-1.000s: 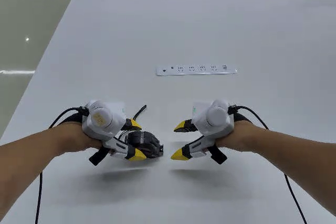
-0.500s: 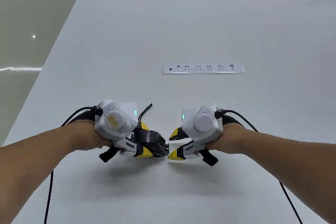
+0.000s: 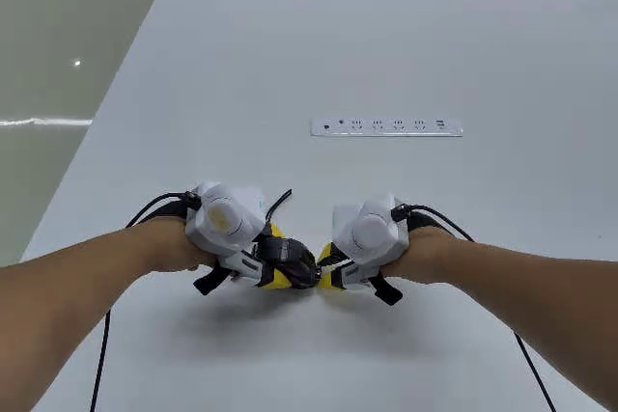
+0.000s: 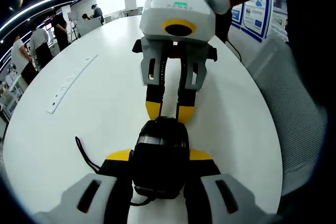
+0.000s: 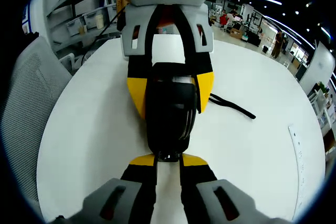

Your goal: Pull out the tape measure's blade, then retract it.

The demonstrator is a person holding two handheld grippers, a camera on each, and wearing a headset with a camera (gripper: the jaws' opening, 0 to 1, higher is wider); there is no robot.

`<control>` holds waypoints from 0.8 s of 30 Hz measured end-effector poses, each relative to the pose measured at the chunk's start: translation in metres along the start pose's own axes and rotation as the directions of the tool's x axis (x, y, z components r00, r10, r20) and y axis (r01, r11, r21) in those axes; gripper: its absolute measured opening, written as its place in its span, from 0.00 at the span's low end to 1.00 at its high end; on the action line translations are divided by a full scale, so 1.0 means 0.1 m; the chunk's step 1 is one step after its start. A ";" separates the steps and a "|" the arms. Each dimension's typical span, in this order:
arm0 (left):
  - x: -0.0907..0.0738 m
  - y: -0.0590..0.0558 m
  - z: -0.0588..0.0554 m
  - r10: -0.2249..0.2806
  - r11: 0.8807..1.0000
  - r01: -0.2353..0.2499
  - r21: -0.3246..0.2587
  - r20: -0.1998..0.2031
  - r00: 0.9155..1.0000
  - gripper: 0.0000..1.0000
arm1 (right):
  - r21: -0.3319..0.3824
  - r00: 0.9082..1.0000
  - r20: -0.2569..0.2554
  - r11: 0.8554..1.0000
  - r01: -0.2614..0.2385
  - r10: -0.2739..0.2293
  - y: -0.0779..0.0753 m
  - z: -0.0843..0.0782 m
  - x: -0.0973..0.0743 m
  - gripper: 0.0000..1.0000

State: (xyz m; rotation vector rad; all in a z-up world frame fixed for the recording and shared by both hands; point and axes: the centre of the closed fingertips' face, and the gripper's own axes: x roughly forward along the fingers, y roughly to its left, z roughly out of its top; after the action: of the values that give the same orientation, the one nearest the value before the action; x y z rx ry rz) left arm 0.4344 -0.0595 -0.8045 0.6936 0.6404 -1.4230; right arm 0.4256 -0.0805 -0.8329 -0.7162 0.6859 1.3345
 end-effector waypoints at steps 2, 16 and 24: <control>0.00 0.00 0.00 0.001 1.000 -0.001 -0.003 -0.001 1.000 0.32 | -0.011 1.000 0.000 1.000 -0.009 0.009 0.01 -0.01 0.00 0.17; 0.00 -0.01 -0.01 0.000 1.000 0.000 0.030 -0.024 1.000 0.32 | 0.064 0.999 -0.021 0.998 -0.024 0.026 0.03 -0.04 -0.02 0.12; 0.00 0.00 -0.01 0.002 1.000 -0.001 0.031 -0.024 1.000 0.32 | 0.062 0.999 -0.029 0.998 -0.023 0.024 0.02 -0.08 -0.06 0.12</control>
State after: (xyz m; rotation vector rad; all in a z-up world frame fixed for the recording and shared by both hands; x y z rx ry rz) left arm 0.4342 -0.0589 -0.8053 0.7365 0.6381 -1.4276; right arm 0.4225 -0.0908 -0.8330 -0.6810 0.7583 1.3205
